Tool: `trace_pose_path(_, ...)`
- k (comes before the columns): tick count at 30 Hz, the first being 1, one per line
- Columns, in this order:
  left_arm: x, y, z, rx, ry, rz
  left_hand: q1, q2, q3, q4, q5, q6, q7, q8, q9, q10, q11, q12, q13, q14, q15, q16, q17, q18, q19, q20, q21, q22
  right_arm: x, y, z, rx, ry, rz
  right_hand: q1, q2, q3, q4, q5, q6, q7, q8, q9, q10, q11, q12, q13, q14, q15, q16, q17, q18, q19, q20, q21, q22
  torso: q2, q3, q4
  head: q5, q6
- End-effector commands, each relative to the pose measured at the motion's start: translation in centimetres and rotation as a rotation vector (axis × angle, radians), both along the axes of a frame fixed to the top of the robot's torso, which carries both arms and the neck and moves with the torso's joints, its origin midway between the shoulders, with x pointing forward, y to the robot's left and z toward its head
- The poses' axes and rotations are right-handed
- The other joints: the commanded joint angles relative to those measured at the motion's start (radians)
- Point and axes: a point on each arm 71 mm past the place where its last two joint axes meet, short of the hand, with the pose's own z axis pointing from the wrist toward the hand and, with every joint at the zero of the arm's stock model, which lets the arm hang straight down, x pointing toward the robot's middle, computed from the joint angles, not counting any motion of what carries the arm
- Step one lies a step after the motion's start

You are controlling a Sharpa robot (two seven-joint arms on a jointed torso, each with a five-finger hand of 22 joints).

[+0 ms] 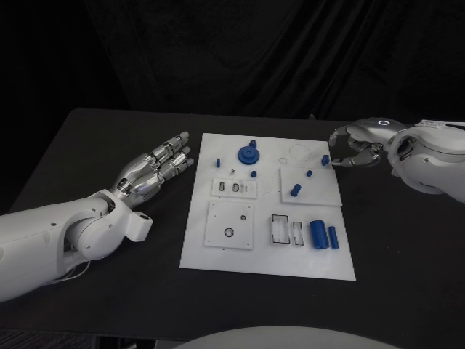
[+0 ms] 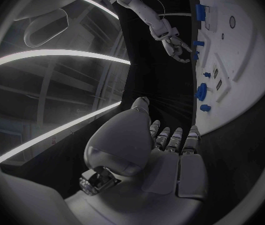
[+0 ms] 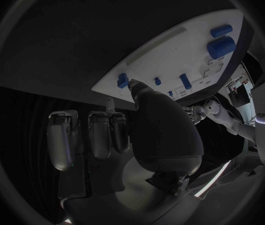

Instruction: Assemble the parts on the task board

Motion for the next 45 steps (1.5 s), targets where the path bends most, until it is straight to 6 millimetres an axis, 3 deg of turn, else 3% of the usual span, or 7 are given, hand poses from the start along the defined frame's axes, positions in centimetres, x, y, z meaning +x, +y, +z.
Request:
trace_pose_path(1, -0.2, 0.0, 0.6, -0.065, -0.076, -0.009, 0.006, 0.001, 0.006, -0.001, 0.006, -0.006, 0.001, 0.004, 0.001, 0.0, 0.004, -0.007, -0.001, 0.0, 0.004, -0.004, -0.002, 0.011, 0.001, 0.008, 0.003, 0.001, 0.1, -0.1, -0.3, -0.01, 0.014, -0.009, 0.01, 0.004, 0.007, 0.002, 0.003, 0.011, -0.001, 0.006, -0.003, 0.108, -0.001, 0.003, 0.263, 0.105, -0.001, 0.003, 0.263, -0.008, 0.106, -0.002, 0.003, 0.263, -0.001, -0.0001, 0.0006, -0.001, -0.003)
trace_pose_path(20, -0.2, 0.0, 0.6, -0.065, -0.073, -0.012, 0.006, 0.002, 0.007, -0.002, 0.007, -0.008, 0.001, 0.004, 0.001, 0.0, 0.005, -0.007, -0.001, 0.0, 0.007, -0.004, -0.002, 0.01, 0.001, 0.01, 0.003, 0.001, 0.6, 0.5, -1.3, -0.009, 0.018, 0.011, 0.023, 0.019, 0.015, -0.001, 0.0, 0.042, 0.004, 0.018, -0.022, 0.108, 0.003, 0.003, 0.263, 0.105, 0.002, 0.003, 0.263, -0.008, 0.106, -0.001, 0.003, 0.263, -0.001, -0.0001, -0.0005, -0.001, -0.007)
trace_pose_path(28, -0.1, 0.0, 0.5, -0.064, -0.071, -0.013, 0.006, 0.002, 0.007, -0.002, 0.007, -0.008, 0.001, 0.004, 0.001, 0.0, 0.005, -0.007, -0.001, 0.0, 0.007, -0.004, -0.002, 0.01, 0.001, 0.01, 0.003, 0.001, 0.7, 0.8, -1.5, -0.013, 0.025, 0.009, 0.027, 0.021, 0.017, -0.004, 0.0, 0.052, 0.006, 0.021, -0.029, 0.108, 0.004, 0.003, 0.263, 0.105, 0.003, 0.003, 0.263, -0.008, 0.106, 0.0, 0.003, 0.263, -0.001, -0.0005, 0.0015, -0.002, 0.001)
trace_pose_path(45, -0.2, -0.1, 0.5, -0.066, -0.068, -0.019, 0.007, 0.003, 0.01, -0.003, 0.007, -0.009, 0.001, 0.003, 0.001, 0.0, 0.007, -0.007, -0.001, 0.0, 0.01, -0.004, -0.002, 0.009, 0.001, 0.012, 0.003, 0.001, 1.1, 1.2, -2.1, -0.022, 0.04, 0.008, 0.043, 0.028, 0.024, -0.019, 0.0, 0.095, 0.007, 0.033, -0.054, 0.108, 0.006, 0.003, 0.263, 0.105, 0.005, 0.003, 0.263, -0.008, 0.106, 0.004, 0.003, 0.263, -0.001, -0.0011, 0.0001, -0.003, 0.001)
